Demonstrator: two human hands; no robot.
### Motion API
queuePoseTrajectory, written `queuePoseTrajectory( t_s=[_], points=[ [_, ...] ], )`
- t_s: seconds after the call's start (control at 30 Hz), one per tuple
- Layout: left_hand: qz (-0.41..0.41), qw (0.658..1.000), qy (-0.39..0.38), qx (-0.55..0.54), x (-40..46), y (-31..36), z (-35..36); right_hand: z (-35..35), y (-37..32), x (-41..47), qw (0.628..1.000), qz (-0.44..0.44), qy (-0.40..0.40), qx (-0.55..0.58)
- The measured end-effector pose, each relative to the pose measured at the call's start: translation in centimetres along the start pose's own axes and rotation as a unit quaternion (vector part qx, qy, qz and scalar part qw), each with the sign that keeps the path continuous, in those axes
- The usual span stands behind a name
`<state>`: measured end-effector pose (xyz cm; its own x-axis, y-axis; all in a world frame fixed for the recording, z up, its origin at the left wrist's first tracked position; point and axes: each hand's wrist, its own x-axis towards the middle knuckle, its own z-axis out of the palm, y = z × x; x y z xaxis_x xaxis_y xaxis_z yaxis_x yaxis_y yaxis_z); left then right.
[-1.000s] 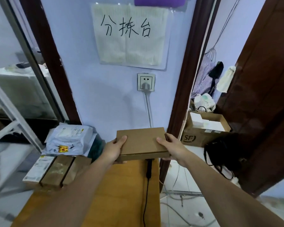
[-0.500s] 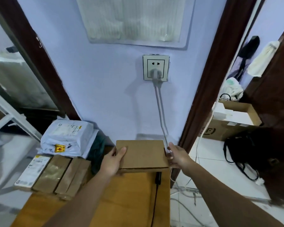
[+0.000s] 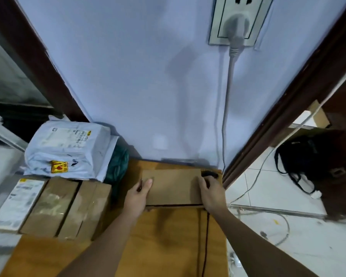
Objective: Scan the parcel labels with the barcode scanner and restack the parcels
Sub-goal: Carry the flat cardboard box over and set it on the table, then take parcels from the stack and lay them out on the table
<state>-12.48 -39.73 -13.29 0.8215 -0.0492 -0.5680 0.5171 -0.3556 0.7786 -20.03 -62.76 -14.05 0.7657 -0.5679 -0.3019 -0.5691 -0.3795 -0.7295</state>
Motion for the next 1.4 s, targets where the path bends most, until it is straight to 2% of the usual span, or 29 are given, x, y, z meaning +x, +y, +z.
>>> queuePoseTrajectory(
  t_s=[0.1,0.27,0.4,0.57,0.73,0.83,0.97,1.2,1.3,1.4],
  points=[
    [-0.007,0.998,0.041,0.047,0.7,-1.3,-0.2,2.6,0.5,-0.8,1.0,0.004,-0.022,-0.006],
    [0.014,0.989,0.066,0.131,1.7,-2.6,1.5,5.0,2.4,-2.4,0.994,0.068,-0.062,-0.06],
    [0.025,0.978,0.082,0.189,2.1,-4.0,3.0,6.0,3.3,-3.3,0.995,0.07,-0.039,-0.063],
    [0.001,0.953,-0.015,0.303,1.3,-4.4,1.8,5.8,2.1,-4.0,0.992,0.064,-0.059,-0.092],
    [0.108,0.937,-0.08,0.321,-3.7,-1.5,-2.4,3.4,-2.1,-7.4,0.99,0.019,-0.06,-0.124],
    [0.169,0.918,-0.093,0.347,-7.6,0.3,-6.6,2.0,-5.9,-9.9,0.986,-0.03,-0.073,-0.145],
    [0.198,0.908,-0.051,0.367,-11.5,2.0,-13.7,1.1,-11.1,-13.0,0.976,-0.098,-0.1,-0.168],
    [0.177,0.914,0.1,0.35,-17.4,1.3,-29.0,3.5,-20.9,-21.1,0.94,-0.237,-0.152,-0.191],
    [0.151,0.907,0.142,0.367,-19.2,0.0,-33.5,5.6,-23.6,-23.6,0.924,-0.263,-0.177,-0.213],
    [0.154,0.883,0.166,0.412,-21.1,-0.6,-36.5,7.9,-25.6,-25.8,0.906,-0.285,-0.204,-0.238]
  ],
)
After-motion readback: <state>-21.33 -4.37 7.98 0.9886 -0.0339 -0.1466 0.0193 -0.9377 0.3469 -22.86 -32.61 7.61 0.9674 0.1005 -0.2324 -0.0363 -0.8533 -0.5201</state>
